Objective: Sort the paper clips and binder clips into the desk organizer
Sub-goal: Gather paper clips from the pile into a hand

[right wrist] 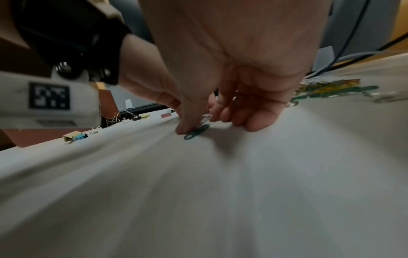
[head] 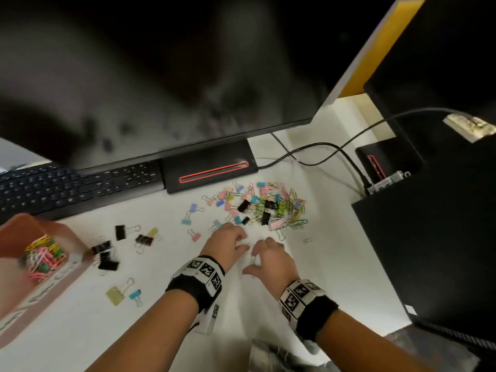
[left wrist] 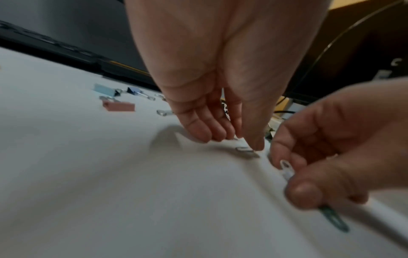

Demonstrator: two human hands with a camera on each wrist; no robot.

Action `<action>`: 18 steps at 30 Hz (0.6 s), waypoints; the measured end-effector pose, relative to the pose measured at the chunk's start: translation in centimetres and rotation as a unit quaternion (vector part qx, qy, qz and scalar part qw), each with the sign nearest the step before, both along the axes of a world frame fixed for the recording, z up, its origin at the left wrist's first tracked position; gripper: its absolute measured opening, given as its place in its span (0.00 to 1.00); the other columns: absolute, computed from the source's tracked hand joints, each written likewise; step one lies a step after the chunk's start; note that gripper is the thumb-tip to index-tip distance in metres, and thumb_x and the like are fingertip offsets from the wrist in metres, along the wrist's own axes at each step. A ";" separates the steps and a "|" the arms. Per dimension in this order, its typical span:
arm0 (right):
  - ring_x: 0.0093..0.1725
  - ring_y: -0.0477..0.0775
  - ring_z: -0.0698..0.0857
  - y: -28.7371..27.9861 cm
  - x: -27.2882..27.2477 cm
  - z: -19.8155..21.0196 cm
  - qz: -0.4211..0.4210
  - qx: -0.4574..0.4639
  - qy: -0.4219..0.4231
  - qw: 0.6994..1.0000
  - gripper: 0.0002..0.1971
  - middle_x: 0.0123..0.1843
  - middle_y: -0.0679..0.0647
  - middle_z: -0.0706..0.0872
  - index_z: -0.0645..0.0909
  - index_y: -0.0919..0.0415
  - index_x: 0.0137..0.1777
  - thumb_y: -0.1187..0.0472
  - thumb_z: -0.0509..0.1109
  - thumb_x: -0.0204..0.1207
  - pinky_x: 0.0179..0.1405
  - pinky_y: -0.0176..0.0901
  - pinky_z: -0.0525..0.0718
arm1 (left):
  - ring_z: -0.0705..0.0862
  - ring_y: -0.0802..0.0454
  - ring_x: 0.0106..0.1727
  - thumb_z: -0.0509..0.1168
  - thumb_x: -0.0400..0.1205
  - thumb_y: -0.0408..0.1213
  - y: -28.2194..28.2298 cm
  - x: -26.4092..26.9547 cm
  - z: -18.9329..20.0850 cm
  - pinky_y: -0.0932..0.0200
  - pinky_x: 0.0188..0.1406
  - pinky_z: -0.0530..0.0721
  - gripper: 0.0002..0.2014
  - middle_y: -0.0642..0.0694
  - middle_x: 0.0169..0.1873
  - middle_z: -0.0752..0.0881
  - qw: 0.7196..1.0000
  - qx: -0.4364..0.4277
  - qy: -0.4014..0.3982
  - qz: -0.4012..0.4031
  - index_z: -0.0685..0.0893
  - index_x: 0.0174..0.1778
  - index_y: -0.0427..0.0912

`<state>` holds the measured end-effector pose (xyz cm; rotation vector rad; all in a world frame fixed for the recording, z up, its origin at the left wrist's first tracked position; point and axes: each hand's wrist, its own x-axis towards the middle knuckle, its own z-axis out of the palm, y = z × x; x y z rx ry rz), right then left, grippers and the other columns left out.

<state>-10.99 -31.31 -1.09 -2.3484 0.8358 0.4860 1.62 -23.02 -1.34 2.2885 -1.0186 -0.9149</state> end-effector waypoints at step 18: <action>0.45 0.50 0.80 -4.7 -2.8 -0.1 0.168 0.135 -0.088 0.973 0.05 0.56 0.51 0.75 0.86 0.61 0.46 0.64 0.69 0.75 0.51 0.34 0.74 | 0.73 0.51 0.46 0.57 0.82 0.34 -0.7 -1.6 -1.3 0.61 0.46 0.71 0.07 0.50 0.43 0.73 0.996 0.044 -0.064 -0.036 0.81 0.47 0.42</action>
